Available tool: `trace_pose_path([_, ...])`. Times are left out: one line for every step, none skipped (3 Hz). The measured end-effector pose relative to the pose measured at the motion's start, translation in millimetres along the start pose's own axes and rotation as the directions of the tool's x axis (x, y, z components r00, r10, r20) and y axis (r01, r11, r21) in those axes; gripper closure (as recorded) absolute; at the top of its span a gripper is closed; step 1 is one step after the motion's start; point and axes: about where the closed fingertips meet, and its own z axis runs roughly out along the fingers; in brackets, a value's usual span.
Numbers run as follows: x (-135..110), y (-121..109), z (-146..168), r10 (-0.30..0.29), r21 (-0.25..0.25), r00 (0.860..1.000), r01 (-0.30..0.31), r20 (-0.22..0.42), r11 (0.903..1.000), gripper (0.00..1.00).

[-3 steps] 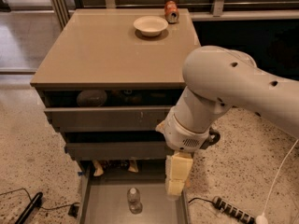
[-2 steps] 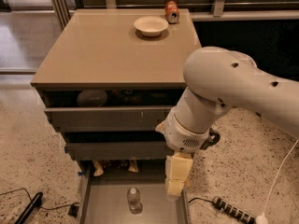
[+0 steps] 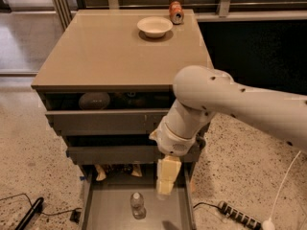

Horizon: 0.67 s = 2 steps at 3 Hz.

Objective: Pick water bottle from bottom drawer and place on counter

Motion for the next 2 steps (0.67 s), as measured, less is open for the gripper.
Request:
trace_pose_path([0.4,-26.6,32.8,0.004,-0.017,0.998,-0.005,-0.057,0.9999,0.0])
trace_pose_path([-0.4,-48.1,59.1,0.017,0.067,0.979,-0.003,-0.201,0.9977,0.0])
